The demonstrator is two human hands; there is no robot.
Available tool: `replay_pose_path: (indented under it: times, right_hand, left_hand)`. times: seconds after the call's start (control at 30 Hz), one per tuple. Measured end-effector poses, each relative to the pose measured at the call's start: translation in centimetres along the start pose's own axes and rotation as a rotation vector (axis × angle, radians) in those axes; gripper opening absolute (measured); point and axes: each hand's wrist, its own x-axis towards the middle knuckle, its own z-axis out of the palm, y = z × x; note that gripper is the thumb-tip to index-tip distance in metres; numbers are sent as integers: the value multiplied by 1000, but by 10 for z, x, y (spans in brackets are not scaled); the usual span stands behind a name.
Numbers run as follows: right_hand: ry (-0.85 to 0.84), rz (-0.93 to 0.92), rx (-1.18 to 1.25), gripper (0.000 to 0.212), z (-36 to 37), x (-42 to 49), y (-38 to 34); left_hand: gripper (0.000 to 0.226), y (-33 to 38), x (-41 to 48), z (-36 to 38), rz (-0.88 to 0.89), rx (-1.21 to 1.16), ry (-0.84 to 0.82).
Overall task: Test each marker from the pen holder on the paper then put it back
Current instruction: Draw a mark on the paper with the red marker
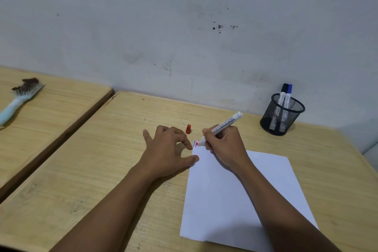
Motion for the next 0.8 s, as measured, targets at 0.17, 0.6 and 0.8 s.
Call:
replay_pose_path:
  times: [0.17,0.6,0.8]
  right_hand:
    - [88,121,467,30,-24,11,-15]
    - [194,-19,476,33,-83,-30,-57]
    - [264,-16,564,25,-103,-57,-76]
  left_hand:
    - [52,11,1,-6,-93,-75,-9]
    - [15,44,39,-31,-305,-134,39]
    - [17,115,15,-65,-102,-824,41]
